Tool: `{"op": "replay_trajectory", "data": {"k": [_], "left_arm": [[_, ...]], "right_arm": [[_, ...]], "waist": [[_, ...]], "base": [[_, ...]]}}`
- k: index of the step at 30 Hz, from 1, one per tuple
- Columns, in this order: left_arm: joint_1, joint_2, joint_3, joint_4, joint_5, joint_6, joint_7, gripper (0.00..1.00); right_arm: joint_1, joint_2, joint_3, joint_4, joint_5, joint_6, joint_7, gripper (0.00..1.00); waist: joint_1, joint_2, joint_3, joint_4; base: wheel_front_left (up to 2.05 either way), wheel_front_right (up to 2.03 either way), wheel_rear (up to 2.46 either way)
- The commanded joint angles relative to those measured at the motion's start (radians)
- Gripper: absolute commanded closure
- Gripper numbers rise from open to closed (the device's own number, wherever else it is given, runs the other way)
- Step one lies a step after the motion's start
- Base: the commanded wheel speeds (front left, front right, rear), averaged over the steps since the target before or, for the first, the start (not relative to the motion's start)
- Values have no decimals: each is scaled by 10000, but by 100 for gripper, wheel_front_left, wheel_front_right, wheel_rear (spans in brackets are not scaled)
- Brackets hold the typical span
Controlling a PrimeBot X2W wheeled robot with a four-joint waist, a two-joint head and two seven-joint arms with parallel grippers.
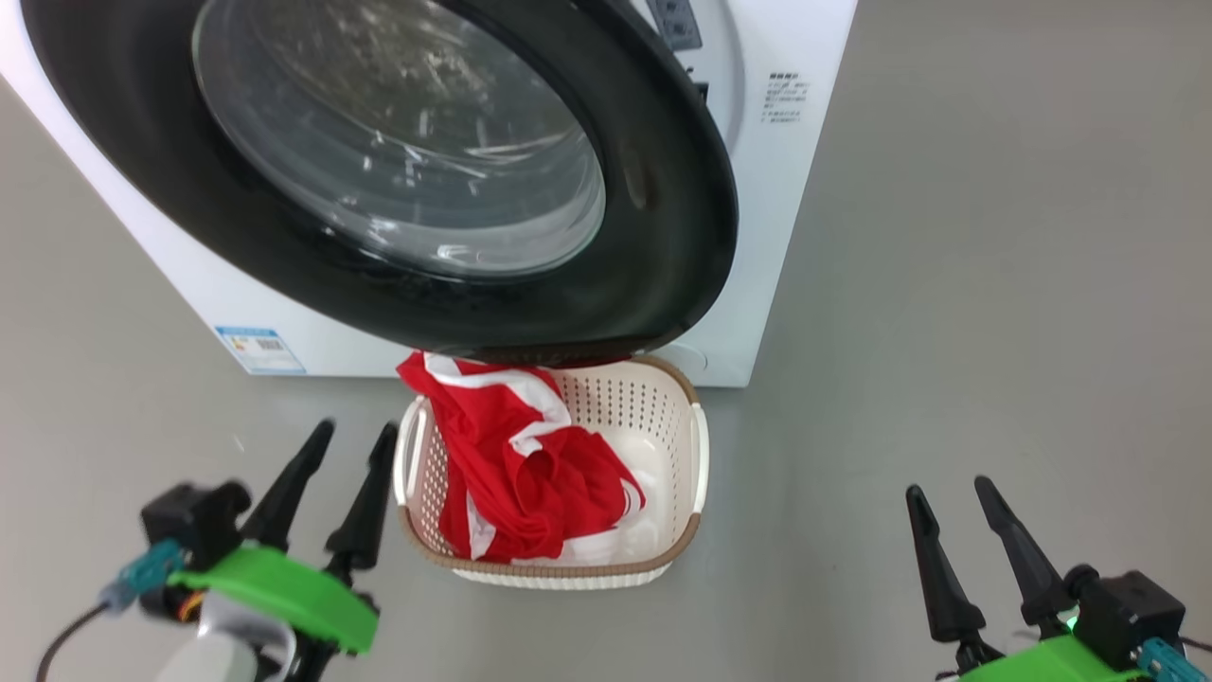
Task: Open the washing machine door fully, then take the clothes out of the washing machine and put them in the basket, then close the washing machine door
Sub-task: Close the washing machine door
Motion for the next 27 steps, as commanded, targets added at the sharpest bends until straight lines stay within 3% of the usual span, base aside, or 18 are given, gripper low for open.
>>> {"op": "replay_trajectory", "data": {"k": [1,10,27], "left_arm": [[250,196,704,-326,341,-56,-51,0],[2035,-201,2320,-773,1424,-56,-51,0],[3992,-791,4006,-1640,2966,-56,-51,0]], "right_arm": [[87,-81,136,-210,-114,46,-65,0],[753,-81,-72,-252,-91,46,-65,0],[1519,-81,-437,-412,-126,46,-65,0]], "waist": [[0,0,-334,-93],[0,0,-870,-338],[0,0,-1396,-481]], "base": [[0,0,0],[0,0,0],[0,0,0]]}}
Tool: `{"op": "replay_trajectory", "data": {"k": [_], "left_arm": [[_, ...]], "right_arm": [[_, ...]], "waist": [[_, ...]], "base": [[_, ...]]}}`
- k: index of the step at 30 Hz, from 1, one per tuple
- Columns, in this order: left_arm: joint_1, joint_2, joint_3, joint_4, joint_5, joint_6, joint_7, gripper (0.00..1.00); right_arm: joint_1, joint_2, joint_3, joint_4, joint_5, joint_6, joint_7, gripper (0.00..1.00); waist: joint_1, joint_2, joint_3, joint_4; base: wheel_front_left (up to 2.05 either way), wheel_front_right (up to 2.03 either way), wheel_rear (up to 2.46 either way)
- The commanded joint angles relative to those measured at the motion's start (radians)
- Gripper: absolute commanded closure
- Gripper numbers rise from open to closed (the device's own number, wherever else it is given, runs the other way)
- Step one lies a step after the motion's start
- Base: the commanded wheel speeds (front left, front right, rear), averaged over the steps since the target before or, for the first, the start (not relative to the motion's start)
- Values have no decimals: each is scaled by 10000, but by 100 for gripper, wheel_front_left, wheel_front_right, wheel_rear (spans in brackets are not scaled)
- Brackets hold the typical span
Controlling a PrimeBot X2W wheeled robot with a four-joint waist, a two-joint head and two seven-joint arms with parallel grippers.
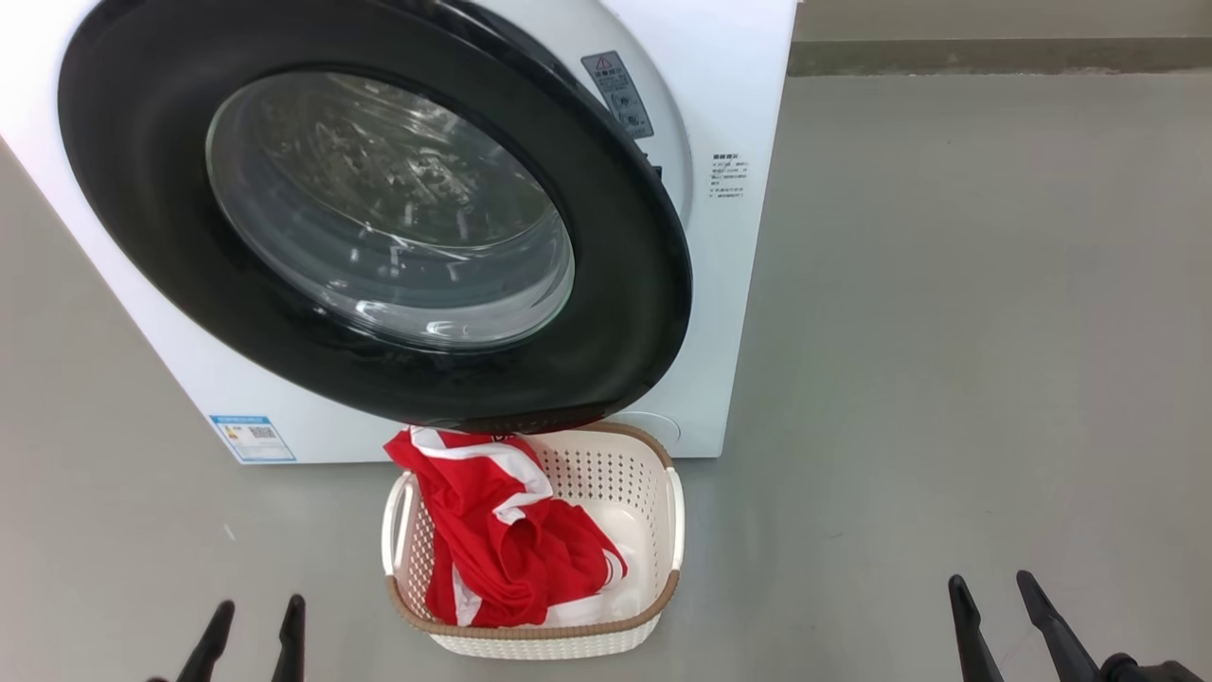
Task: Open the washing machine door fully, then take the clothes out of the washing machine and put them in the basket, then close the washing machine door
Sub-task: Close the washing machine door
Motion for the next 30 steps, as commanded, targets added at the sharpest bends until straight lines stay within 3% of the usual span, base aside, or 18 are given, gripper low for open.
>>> {"op": "replay_trajectory", "data": {"k": [1,23,27,30], "left_arm": [[-77,114,443,-325,154,-54,-53,0],[606,-375,928,-851,724,-54,-53,0],[541,-437,765,-859,759,-54,-53,0],[469,-495,571,-882,788,-54,-53,0]], "right_arm": [[-108,-143,158,-272,-127,46,-65,0],[123,-143,-31,-364,-85,46,-65,0],[33,-143,79,-406,-33,46,-65,100],[-146,-143,279,-414,-41,46,-65,100]], "waist": [[0,0,-31,7],[0,0,-170,273],[0,0,-128,476],[0,0,-72,713]], "base": [[0,0,0],[0,0,0],[0,0,0],[0,0,0]]}}
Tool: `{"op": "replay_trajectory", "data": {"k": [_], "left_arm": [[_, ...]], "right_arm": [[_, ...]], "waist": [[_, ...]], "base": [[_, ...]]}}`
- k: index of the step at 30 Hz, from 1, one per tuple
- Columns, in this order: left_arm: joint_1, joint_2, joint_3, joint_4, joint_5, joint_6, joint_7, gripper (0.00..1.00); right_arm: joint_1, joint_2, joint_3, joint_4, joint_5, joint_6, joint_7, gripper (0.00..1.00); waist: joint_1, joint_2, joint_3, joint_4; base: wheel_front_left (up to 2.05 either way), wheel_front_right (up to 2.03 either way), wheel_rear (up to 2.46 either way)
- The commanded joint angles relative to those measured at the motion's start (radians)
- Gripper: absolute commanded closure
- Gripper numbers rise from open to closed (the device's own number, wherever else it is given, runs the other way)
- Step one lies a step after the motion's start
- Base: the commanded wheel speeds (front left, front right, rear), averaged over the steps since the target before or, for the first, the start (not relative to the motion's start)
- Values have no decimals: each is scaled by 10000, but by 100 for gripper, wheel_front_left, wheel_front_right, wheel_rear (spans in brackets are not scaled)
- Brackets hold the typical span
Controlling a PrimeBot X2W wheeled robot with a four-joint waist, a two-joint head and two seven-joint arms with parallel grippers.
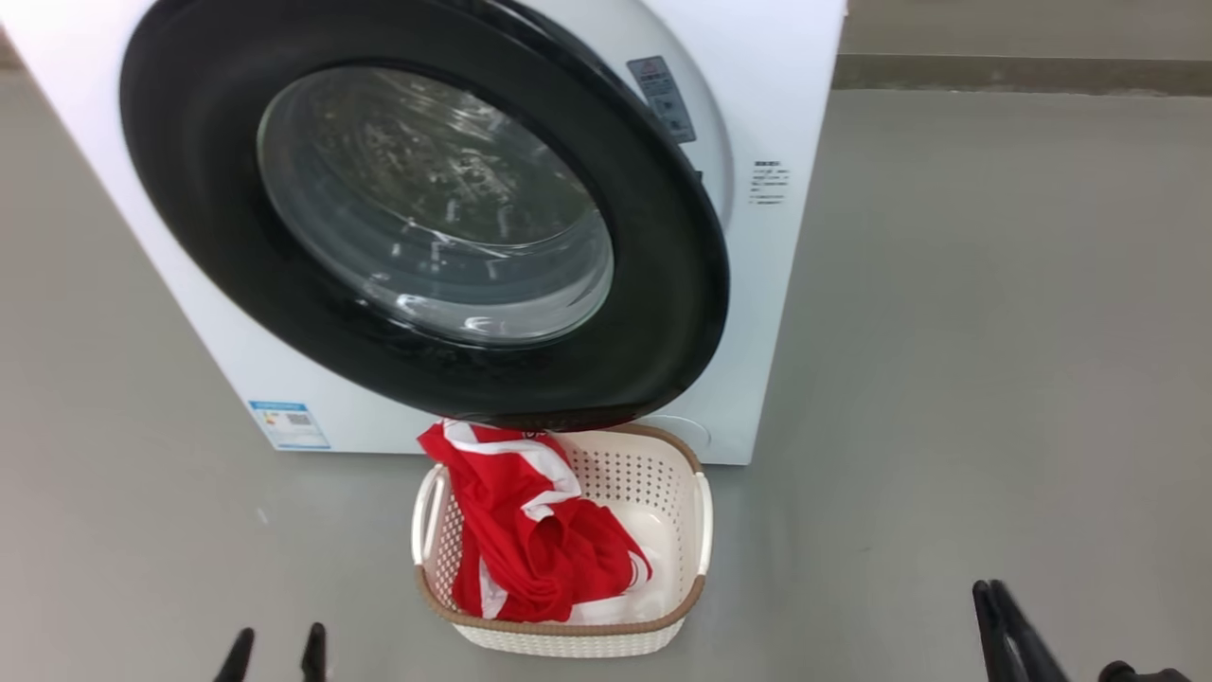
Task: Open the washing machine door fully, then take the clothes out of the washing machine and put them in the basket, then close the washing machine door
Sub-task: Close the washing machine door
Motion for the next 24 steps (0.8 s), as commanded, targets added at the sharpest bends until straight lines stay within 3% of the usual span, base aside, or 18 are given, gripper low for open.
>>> {"op": "replay_trajectory", "data": {"k": [1,15,24], "left_arm": [[-370,54,228,-296,82,-54,-53,0],[-1092,-309,-600,-275,-113,-54,-53,0],[-1633,-405,-954,-261,-330,-54,-53,0]], "right_arm": [[-477,-154,366,-268,-62,46,-65,100],[-3339,-154,1556,199,146,46,-65,100],[-5279,-154,1455,1036,217,46,-65,100]], "waist": [[0,0,70,245],[0,0,854,1691],[0,0,1417,2335]], "base": [[0,0,0],[0,0,0],[0,0,0]]}}
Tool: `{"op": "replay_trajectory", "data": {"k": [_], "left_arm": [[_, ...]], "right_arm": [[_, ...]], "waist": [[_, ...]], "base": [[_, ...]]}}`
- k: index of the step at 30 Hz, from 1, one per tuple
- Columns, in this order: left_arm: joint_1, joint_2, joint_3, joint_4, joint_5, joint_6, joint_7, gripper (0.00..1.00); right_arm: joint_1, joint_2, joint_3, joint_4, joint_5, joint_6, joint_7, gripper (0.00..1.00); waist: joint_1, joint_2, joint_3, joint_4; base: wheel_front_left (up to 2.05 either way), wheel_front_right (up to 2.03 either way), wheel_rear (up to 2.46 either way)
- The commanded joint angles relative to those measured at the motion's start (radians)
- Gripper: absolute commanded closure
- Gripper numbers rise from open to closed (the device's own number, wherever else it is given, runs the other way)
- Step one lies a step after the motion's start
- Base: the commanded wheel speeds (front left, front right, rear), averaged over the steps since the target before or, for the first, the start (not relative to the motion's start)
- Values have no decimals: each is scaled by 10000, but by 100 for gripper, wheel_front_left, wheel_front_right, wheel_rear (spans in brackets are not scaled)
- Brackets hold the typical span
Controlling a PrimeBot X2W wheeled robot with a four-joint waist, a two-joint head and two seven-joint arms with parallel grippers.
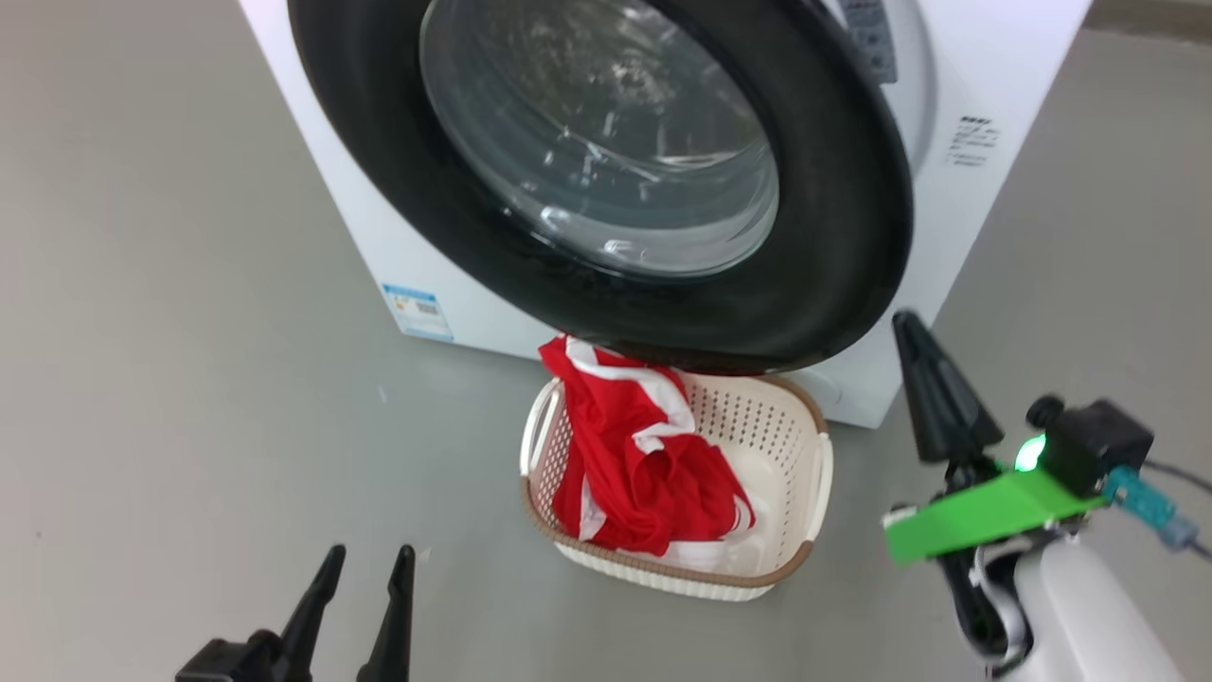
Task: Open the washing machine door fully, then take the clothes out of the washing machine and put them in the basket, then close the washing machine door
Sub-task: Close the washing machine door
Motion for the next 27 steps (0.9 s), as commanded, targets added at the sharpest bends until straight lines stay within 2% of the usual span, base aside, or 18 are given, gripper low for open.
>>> {"op": "replay_trajectory", "data": {"k": [1,14,27], "left_arm": [[-434,71,274,-254,-66,-54,-53,0],[-1413,-24,-102,-308,-505,-54,-53,0],[-2031,-78,-488,-216,-735,-54,-53,0]], "right_arm": [[-616,-51,107,-93,28,46,-63,100],[-2476,-51,-532,984,-204,46,-63,100],[-3835,-51,-1279,1477,-248,46,-63,100]], "waist": [[0,0,432,325],[0,0,1745,646],[0,0,2533,963]], "base": [[0,0,0],[0,0,0],[0,0,0]]}}
